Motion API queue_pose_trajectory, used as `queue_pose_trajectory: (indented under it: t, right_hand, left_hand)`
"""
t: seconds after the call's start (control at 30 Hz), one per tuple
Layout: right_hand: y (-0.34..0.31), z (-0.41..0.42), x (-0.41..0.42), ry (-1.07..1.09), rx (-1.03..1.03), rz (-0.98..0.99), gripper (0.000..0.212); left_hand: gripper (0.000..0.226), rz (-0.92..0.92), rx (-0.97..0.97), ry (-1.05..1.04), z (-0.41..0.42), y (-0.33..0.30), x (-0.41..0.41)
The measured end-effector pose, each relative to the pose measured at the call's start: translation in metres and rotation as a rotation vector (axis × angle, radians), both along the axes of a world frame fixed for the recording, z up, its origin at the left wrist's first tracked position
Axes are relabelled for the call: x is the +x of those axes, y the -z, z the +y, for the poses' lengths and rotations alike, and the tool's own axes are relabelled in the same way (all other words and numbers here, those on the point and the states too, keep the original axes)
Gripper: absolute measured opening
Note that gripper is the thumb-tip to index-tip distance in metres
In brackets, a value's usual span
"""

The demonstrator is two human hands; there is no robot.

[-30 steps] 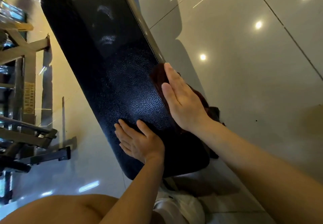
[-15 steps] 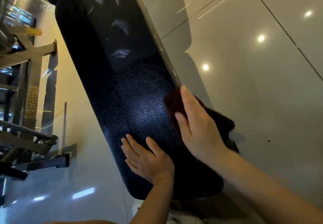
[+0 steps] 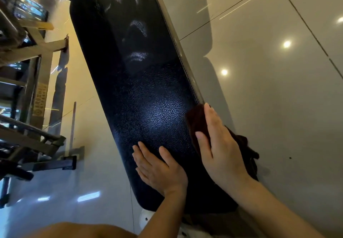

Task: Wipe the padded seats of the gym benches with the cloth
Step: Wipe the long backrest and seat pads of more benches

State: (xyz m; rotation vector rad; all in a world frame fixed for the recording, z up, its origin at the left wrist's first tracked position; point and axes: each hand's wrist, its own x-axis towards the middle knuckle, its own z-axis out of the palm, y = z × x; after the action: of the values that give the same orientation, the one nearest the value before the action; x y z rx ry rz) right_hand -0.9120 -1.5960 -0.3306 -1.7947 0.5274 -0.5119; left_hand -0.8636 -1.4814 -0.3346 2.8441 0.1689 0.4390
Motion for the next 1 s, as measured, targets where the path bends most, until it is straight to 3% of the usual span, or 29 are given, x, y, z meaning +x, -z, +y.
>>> queue_pose_trajectory:
  t: [0.1, 0.3, 0.5, 0.63, 0.9, 1.0]
  right_hand:
    - [-0.011, -0.011, 0.024, 0.007, -0.058, 0.024, 0.059]
    - [-0.034, -0.052, 0.092, -0.031, 0.019, -0.008, 0.057]
    - [-0.008, -0.013, 0.026, -0.023, -0.082, 0.006, 0.057]
    - [-0.001, -0.002, 0.007, -0.007, -0.038, -0.010, 0.057]
    - [-0.039, -0.066, 0.118, -0.069, 0.012, -0.051, 0.059]
    - [-0.035, -0.068, 0.114, -0.085, -0.032, -0.050, 0.058]
  left_hand:
    - [0.077, -0.009, -0.004, 0.008, 0.002, 0.001, 0.001]
    - [0.076, -0.003, -0.016, 0.004, 0.001, 0.000, 0.001]
    - [0.074, -0.009, -0.008, 0.007, 0.002, 0.000, -0.001]
    - [0.072, -0.027, -0.018, 0.005, 0.003, 0.004, 0.001]
    - [0.074, -0.006, -0.032, 0.005, 0.001, 0.000, 0.001]
    - [0.074, 0.002, -0.027, -0.005, 0.001, -0.002, 0.000]
